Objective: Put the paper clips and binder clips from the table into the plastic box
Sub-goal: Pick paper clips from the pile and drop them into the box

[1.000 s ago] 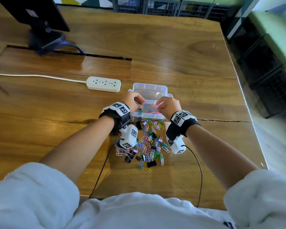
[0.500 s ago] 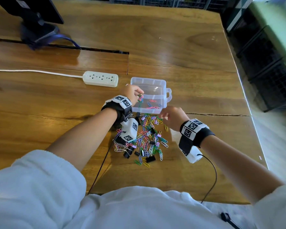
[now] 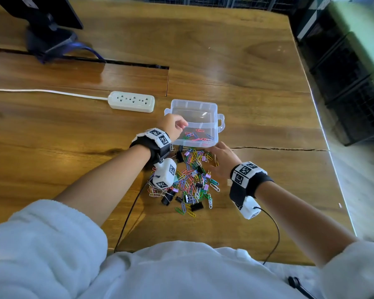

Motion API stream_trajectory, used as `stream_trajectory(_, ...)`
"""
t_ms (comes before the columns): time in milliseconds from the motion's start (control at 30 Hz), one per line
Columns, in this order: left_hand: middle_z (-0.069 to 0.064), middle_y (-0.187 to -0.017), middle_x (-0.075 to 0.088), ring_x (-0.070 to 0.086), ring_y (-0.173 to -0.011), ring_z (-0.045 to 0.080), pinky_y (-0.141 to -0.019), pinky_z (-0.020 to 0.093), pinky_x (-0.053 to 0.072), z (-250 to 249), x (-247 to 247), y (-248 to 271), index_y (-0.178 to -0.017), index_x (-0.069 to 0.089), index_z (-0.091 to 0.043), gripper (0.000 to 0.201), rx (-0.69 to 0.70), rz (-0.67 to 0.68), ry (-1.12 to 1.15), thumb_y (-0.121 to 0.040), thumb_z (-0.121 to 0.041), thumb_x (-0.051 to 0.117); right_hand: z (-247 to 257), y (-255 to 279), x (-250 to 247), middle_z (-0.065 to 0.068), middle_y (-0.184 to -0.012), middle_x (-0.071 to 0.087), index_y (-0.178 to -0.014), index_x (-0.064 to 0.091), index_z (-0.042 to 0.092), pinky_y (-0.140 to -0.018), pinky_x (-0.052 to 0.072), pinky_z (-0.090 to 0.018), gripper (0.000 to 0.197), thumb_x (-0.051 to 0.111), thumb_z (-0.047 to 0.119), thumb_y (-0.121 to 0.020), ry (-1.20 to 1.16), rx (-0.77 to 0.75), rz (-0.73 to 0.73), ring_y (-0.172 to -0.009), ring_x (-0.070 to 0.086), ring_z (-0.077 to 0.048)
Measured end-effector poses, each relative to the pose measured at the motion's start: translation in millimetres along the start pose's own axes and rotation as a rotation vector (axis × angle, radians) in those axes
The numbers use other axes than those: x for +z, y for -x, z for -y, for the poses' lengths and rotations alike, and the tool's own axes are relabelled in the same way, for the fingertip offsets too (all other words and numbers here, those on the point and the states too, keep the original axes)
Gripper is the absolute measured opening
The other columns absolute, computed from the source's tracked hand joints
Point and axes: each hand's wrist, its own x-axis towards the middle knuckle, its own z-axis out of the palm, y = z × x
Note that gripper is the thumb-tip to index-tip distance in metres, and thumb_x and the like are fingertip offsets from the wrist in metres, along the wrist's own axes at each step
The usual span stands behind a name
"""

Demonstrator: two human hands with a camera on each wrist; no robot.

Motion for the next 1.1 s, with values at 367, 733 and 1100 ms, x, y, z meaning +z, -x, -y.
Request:
stream_trajectory(367, 0.006, -0.117, 0.053, 0.048, -0.114, 0.022, -0.094, 0.034, 0.042, 1.4, 26.0, 45.4, -0.117, 0.062, -0.014, 0.031, 0.217, 0.308, -0.517, -0.086, -0.02, 0.063, 11.2, -6.3, 0.2, -0.003, -0.126, 0.045, -0.127, 0.052, 0.022, -0.091, 0.045, -0.03, 0.05, 0.068, 0.025, -0.079, -0.002, 0.016, 0.009, -0.106, 0.051, -0.02)
stream_trajectory(733, 0.01, -0.111, 0.053, 0.048, -0.111, 0.023, -0.092, 0.034, 0.045, 19.4, 17.9, 53.3, -0.106, 0.064, -0.01, 0.02, 0.146, 0.268, -0.522, -0.087, -0.011, 0.061, 7.8, 0.4, -9.2, -0.001, -0.092, 0.057, -0.099, 0.067, 0.017, -0.072, 0.043, -0.026, 0.019, 0.067, 0.02, -0.08, -0.058, 0.084, -0.02, -0.08, 0.05, -0.014)
stream_trajectory(1100, 0.002, -0.102, 0.056, 0.048, -0.102, 0.022, -0.076, 0.035, 0.047, 24.8, 5.5, 56.8, -0.09, 0.062, -0.017, 0.016, 0.051, 0.313, -0.648, -0.076, -0.01, 0.063, 2.4, 2.1, -14.5, 0.0, -0.084, 0.059, -0.093, 0.067, 0.011, -0.063, 0.039, -0.022, 0.017, 0.069, 0.016, -0.076, -0.065, 0.132, 0.012, -0.075, 0.052, -0.015)
